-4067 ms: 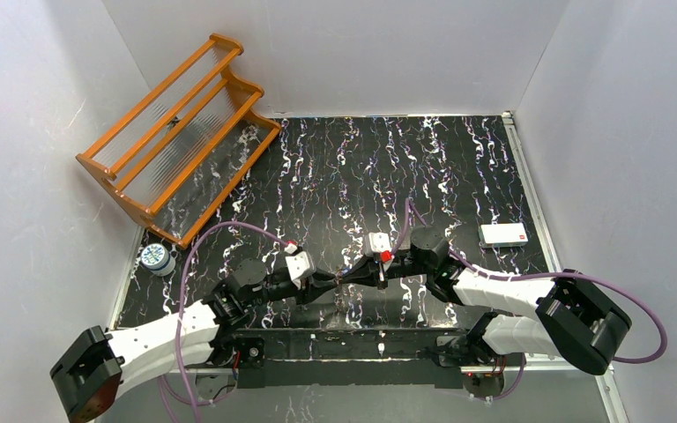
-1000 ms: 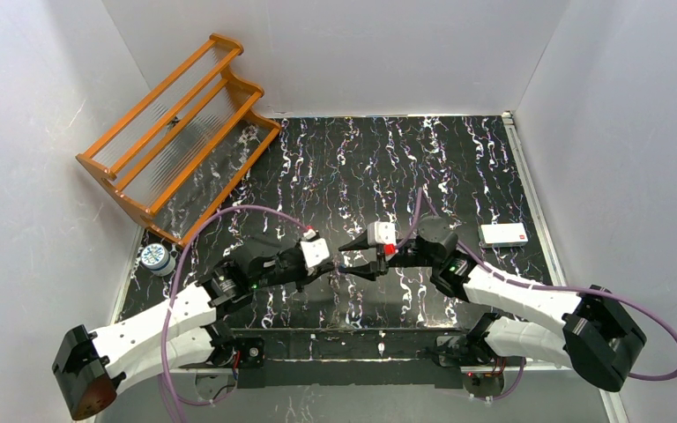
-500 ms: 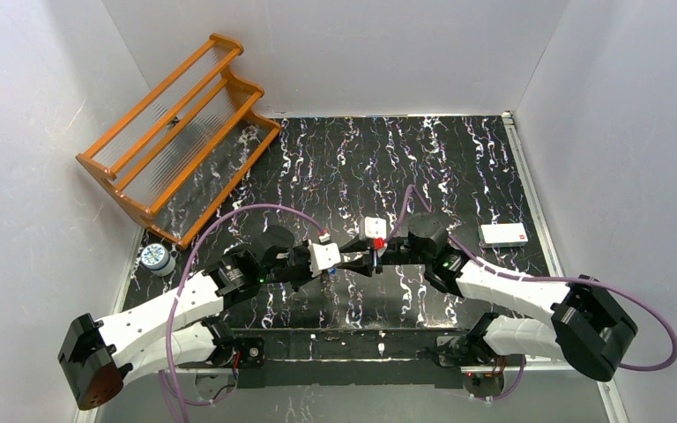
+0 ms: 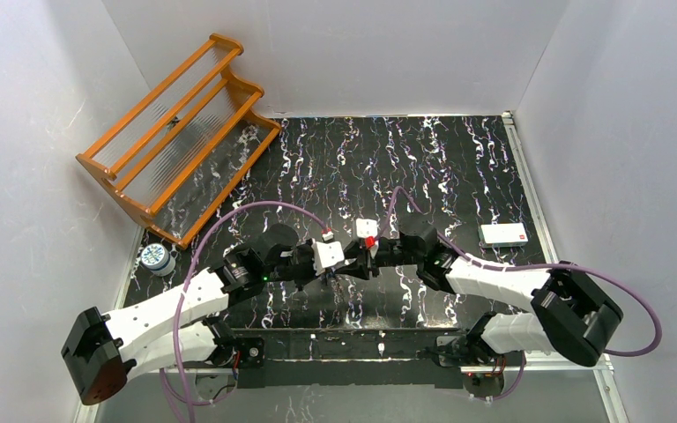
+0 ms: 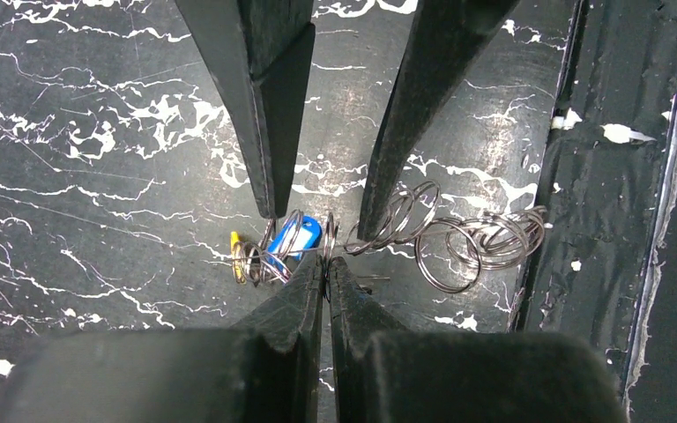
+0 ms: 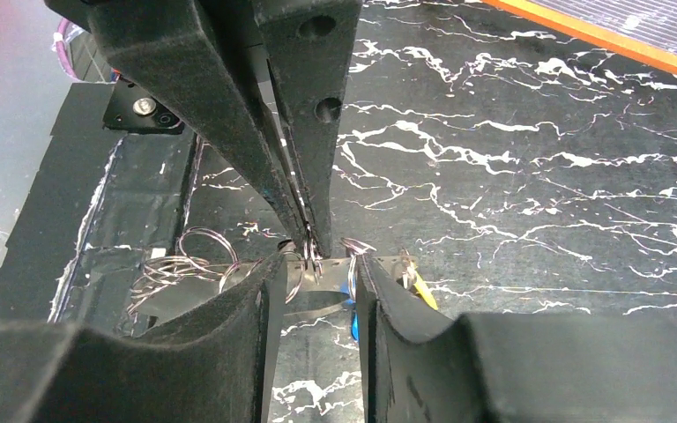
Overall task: Put the keys on the keyring
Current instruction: Adjust the key on the keyring.
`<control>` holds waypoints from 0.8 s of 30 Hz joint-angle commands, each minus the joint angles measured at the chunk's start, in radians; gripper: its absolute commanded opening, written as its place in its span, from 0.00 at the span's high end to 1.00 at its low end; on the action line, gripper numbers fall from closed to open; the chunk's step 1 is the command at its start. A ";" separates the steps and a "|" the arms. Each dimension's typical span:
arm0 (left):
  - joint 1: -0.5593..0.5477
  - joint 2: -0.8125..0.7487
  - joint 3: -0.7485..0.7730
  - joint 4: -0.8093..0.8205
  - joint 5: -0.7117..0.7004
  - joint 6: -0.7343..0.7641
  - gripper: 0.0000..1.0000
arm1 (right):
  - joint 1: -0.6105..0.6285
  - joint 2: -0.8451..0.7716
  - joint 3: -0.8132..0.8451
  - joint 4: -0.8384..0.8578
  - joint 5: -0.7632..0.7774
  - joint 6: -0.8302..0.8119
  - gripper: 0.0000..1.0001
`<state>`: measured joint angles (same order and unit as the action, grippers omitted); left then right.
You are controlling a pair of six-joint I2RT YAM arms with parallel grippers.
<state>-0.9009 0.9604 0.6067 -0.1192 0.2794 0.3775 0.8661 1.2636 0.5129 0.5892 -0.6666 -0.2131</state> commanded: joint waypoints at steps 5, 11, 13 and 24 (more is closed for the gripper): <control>-0.001 -0.002 0.002 0.038 0.042 -0.012 1.00 | 0.005 0.037 0.026 0.087 -0.042 0.009 0.60; -0.001 -0.002 -0.003 0.043 0.050 -0.014 1.00 | 0.005 0.061 0.042 0.080 -0.038 0.019 0.84; -0.002 -0.005 -0.007 0.045 0.052 -0.016 1.00 | 0.005 0.070 0.051 0.070 -0.037 0.023 0.85; -0.002 -0.066 -0.037 0.059 0.010 -0.062 0.87 | 0.005 0.021 0.019 0.087 -0.021 0.014 0.99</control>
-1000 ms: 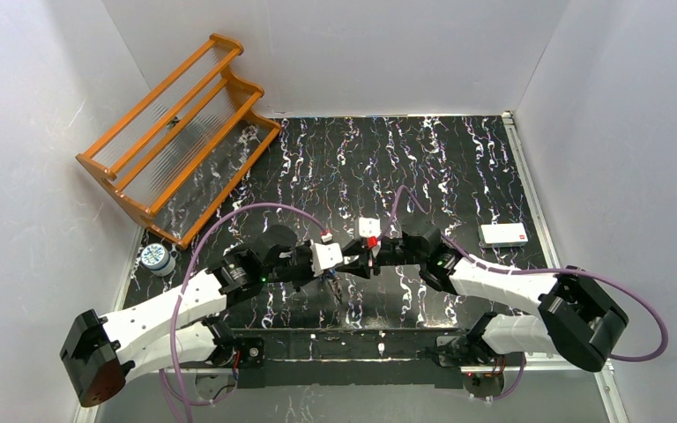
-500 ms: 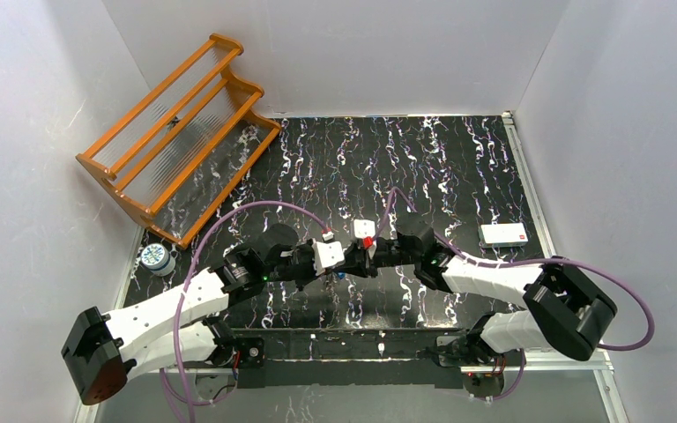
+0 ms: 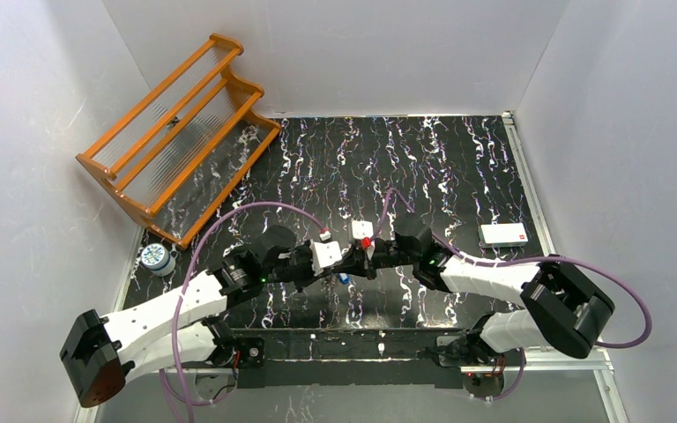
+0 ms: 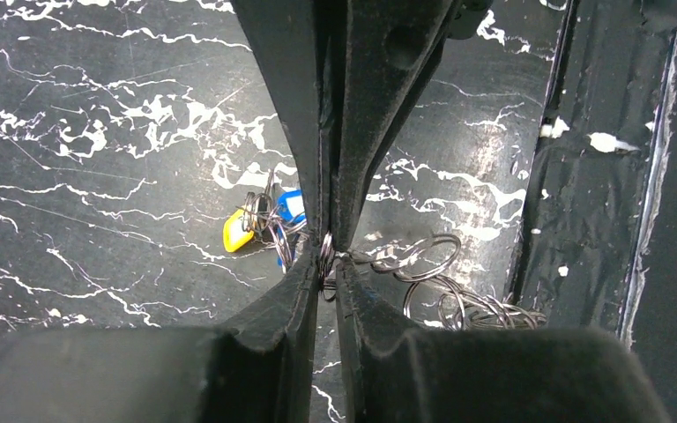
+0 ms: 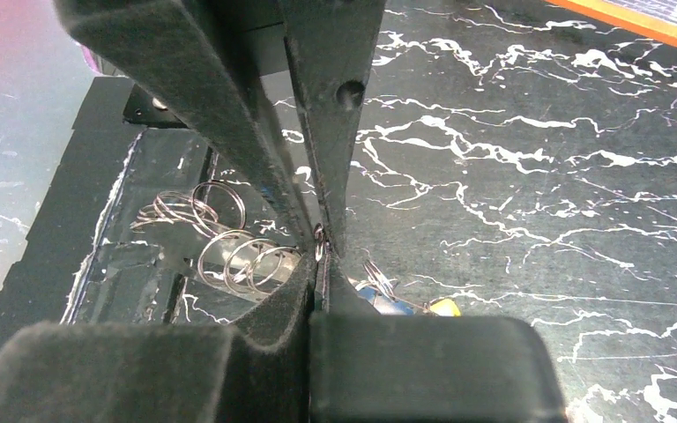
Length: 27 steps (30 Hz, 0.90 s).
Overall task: Put the keys on the keyring
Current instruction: Adjust the key on the keyring.
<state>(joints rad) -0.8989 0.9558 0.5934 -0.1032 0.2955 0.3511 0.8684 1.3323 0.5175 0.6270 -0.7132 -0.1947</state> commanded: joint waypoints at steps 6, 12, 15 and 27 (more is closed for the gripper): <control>-0.004 -0.210 -0.116 0.149 -0.063 -0.108 0.72 | 0.003 -0.102 -0.072 0.180 0.037 0.033 0.99; -0.003 -0.374 -0.263 0.343 -0.031 -0.201 0.73 | 0.002 -0.125 -0.192 0.418 0.010 0.060 0.99; -0.003 -0.432 -0.322 0.410 -0.021 -0.236 0.74 | 0.003 -0.139 -0.244 0.506 -0.006 0.039 0.99; -0.004 -0.417 -0.415 0.675 0.178 -0.292 0.74 | 0.001 -0.170 -0.269 0.544 -0.075 0.022 0.99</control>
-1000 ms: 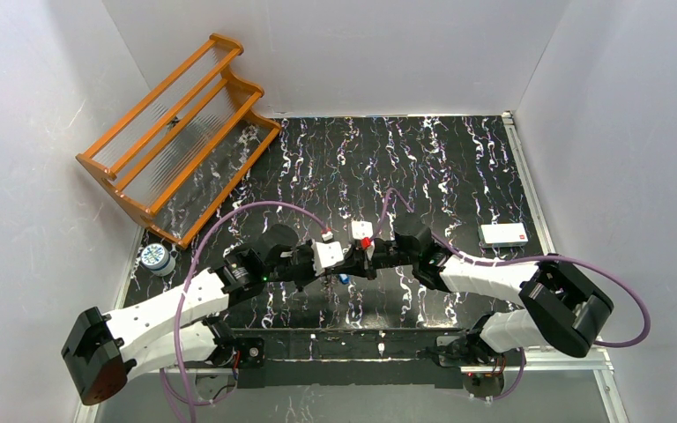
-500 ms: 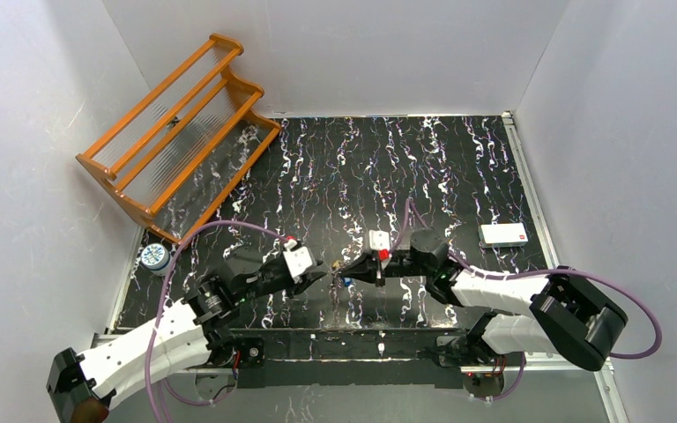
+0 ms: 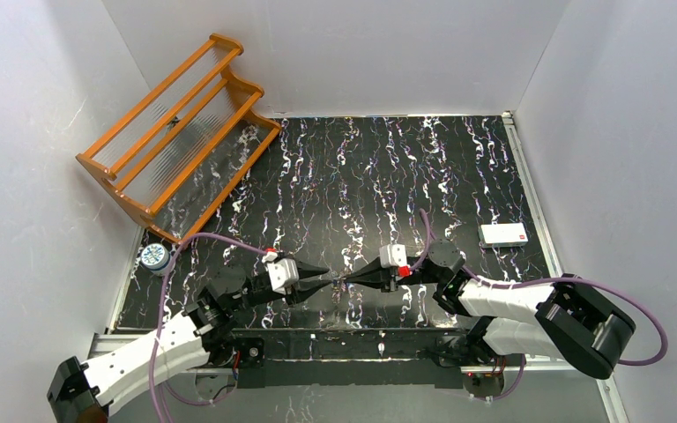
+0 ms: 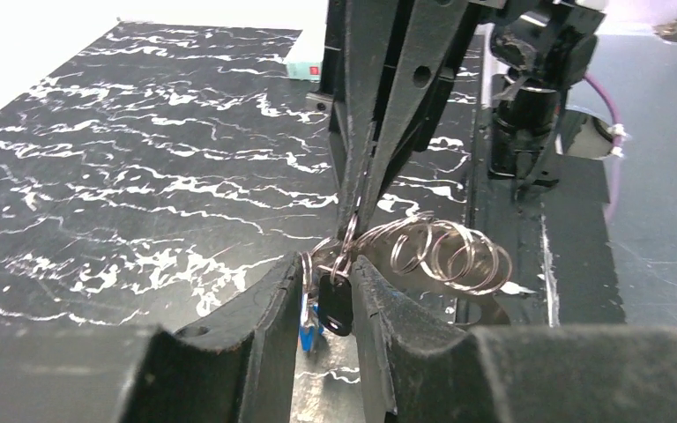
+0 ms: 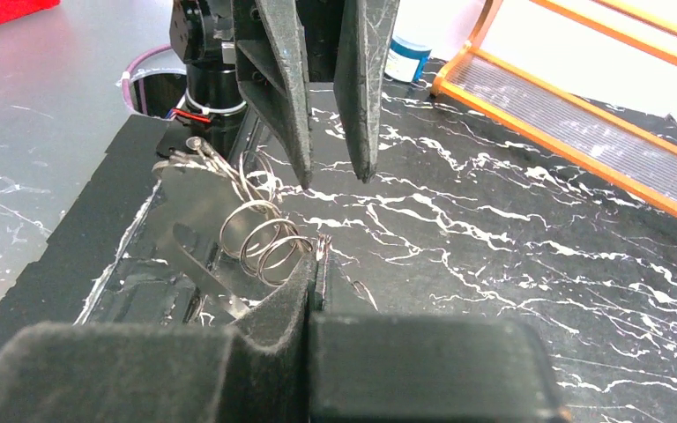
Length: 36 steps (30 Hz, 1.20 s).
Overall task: Put the keys on the keyring
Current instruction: Adjust the key on the keyring.
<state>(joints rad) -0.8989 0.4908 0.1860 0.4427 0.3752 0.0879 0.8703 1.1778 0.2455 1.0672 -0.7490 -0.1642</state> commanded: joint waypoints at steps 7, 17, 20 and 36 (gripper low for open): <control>-0.004 0.173 -0.008 0.232 0.159 -0.062 0.82 | 0.001 -0.008 0.019 0.103 -0.068 0.003 0.99; -0.006 0.238 -0.030 0.265 0.183 -0.074 0.92 | 0.001 -0.001 0.040 0.118 -0.075 0.028 0.99; -0.014 0.285 -0.034 0.288 0.195 -0.081 0.93 | 0.000 0.004 0.041 0.142 -0.071 0.047 0.99; -0.054 0.264 -0.072 0.300 0.049 -0.073 0.78 | 0.001 -0.007 0.064 0.126 -0.069 0.065 0.99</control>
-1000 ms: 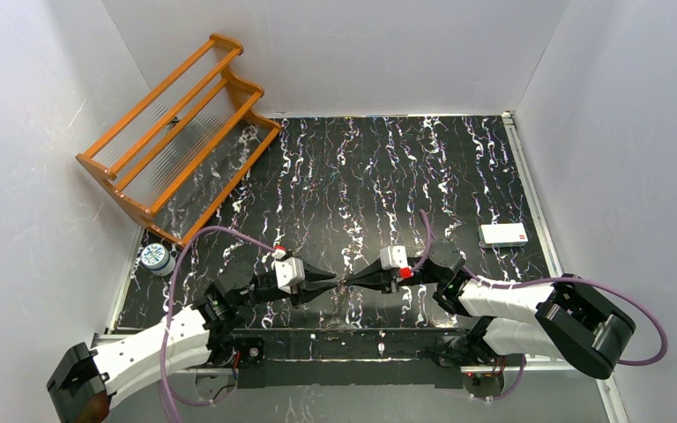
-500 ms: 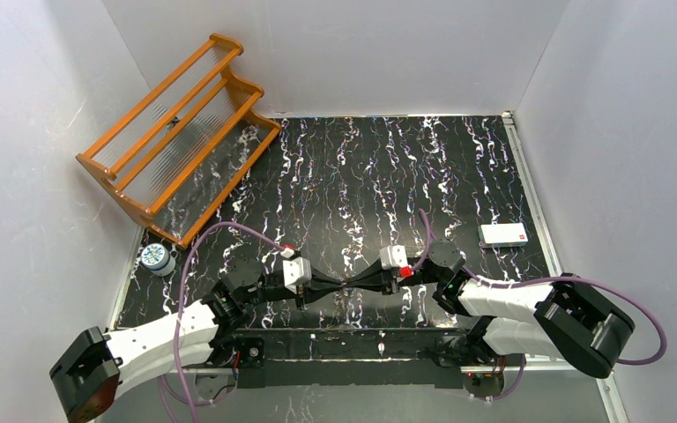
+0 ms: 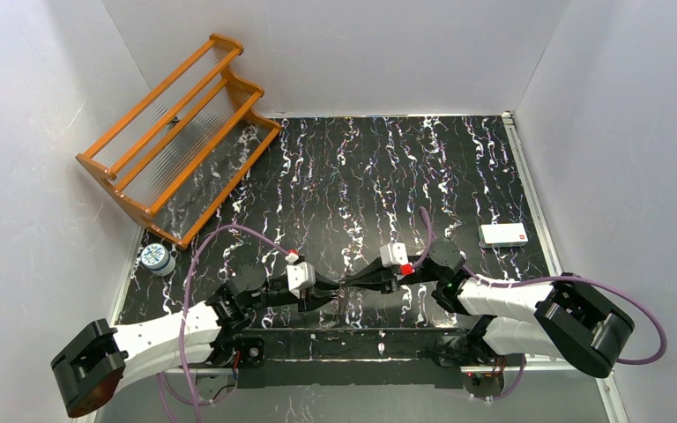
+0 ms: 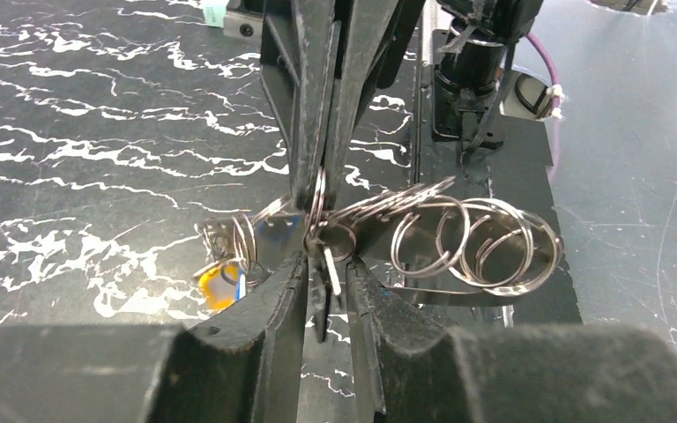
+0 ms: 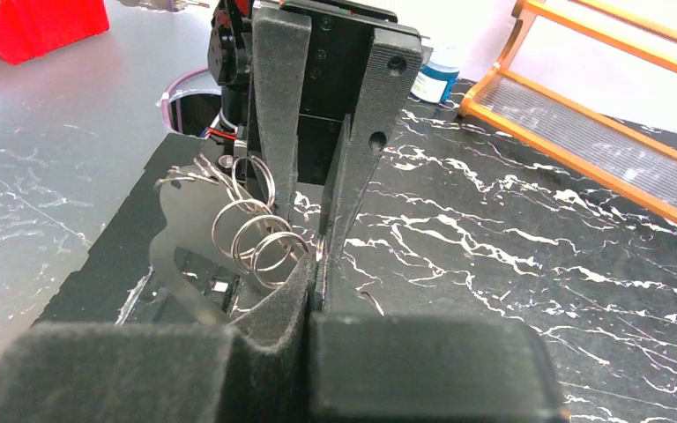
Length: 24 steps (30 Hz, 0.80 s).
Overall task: Put the keys on the keyring
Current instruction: Adjust the key on the keyring.
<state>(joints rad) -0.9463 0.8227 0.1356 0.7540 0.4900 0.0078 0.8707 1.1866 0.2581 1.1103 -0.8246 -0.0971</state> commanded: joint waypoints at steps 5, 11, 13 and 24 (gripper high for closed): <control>-0.006 -0.193 0.024 -0.205 -0.140 0.086 0.76 | 0.000 -0.030 0.054 0.035 0.003 -0.031 0.99; -0.006 -0.269 0.100 -0.403 -0.220 0.178 0.74 | 0.000 -0.020 0.054 0.007 -0.003 -0.058 0.99; -0.006 -0.272 0.114 -0.428 -0.224 0.195 0.74 | -0.001 -0.004 0.049 0.007 -0.008 -0.066 0.99; -0.006 -0.192 0.124 -0.397 -0.131 0.204 0.74 | 0.001 0.073 -0.074 0.063 -0.048 -0.087 0.99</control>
<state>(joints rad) -0.9470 0.6075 0.2295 0.3485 0.3058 0.1917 0.8707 1.2564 0.2146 1.1038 -0.8349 -0.1574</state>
